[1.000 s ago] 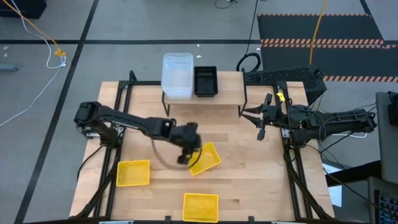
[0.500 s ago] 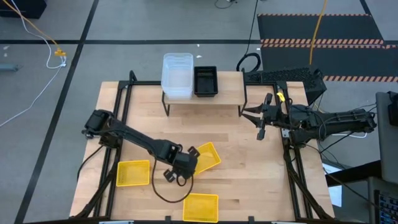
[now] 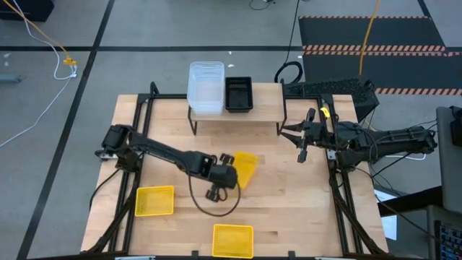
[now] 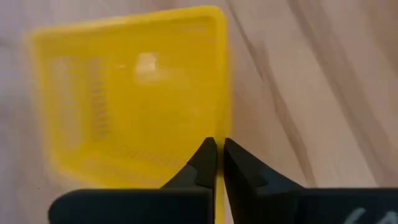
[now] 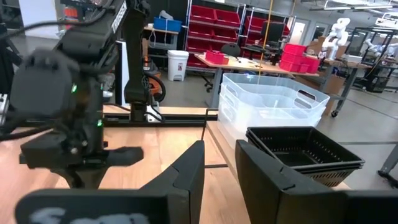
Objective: Stack baskets on shelf by color
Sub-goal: Put the top right yellow bin on the shelf
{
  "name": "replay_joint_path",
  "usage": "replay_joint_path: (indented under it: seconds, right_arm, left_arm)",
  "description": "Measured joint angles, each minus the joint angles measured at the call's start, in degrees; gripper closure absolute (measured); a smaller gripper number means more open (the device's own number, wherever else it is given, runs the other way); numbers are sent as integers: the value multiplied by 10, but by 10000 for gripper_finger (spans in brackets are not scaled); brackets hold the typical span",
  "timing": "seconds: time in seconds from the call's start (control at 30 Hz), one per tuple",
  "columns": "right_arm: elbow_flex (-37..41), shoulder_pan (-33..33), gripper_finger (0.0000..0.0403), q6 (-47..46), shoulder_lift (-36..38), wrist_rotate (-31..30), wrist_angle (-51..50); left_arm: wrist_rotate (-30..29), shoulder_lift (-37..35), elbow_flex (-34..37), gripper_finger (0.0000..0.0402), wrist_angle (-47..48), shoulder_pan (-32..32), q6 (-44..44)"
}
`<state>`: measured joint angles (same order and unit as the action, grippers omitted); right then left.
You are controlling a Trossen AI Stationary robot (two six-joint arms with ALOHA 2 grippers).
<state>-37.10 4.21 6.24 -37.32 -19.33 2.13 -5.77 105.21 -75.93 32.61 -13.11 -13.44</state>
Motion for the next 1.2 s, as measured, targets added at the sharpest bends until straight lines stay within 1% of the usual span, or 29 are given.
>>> replay_joint_path:
  seconds: [0.1, 0.23, 0.37, 0.47, 0.57, 0.67, 0.73, 0.8, 0.93, 1.0, 1.07, 1.2]
  right_arm:
    - [0, 0, 316, 0, 1, 0, 3]
    - [0, 0, 316, -10, 7, -3, 11]
    - [0, 0, 316, -31, 24, -4, 21]
    - [0, 0, 316, -47, 33, -1, 40]
    - [0, 5, 316, -51, 34, -1, 40]
    - [0, 9, 316, -41, 31, -1, 41]
    - [0, 12, 316, -31, 31, -1, 45]
    - [0, 12, 316, -20, 31, -2, 45]
    - [0, 12, 316, -9, 31, -4, 50]
    - [0, 12, 316, -8, 31, -4, 50]
    - [0, 12, 316, -8, 32, -3, 50]
    - [0, 12, 316, -8, 31, -3, 44]
  left_arm:
    - [2, 0, -46, 389, -1, 12, 3]
    - [-4, 0, -124, 394, -10, 33, -13]
    - [-55, 0, -184, 388, -41, 74, -54]
    - [-71, -1, -211, 388, -109, 124, -63]
    - [-32, 2, -213, 395, -196, 185, -59]
    - [3, 26, -213, 392, -262, 235, -42]
    - [12, 41, -211, 386, -263, 260, -21]
    - [13, 63, -217, 385, -284, 275, -12]
    - [12, 110, -252, 392, -272, 283, -4]
    - [3, 128, -275, 395, -242, 278, -6]
    - [-26, 147, -303, 393, -221, 270, -13]
    - [-102, 157, -349, 379, -149, 254, -41]
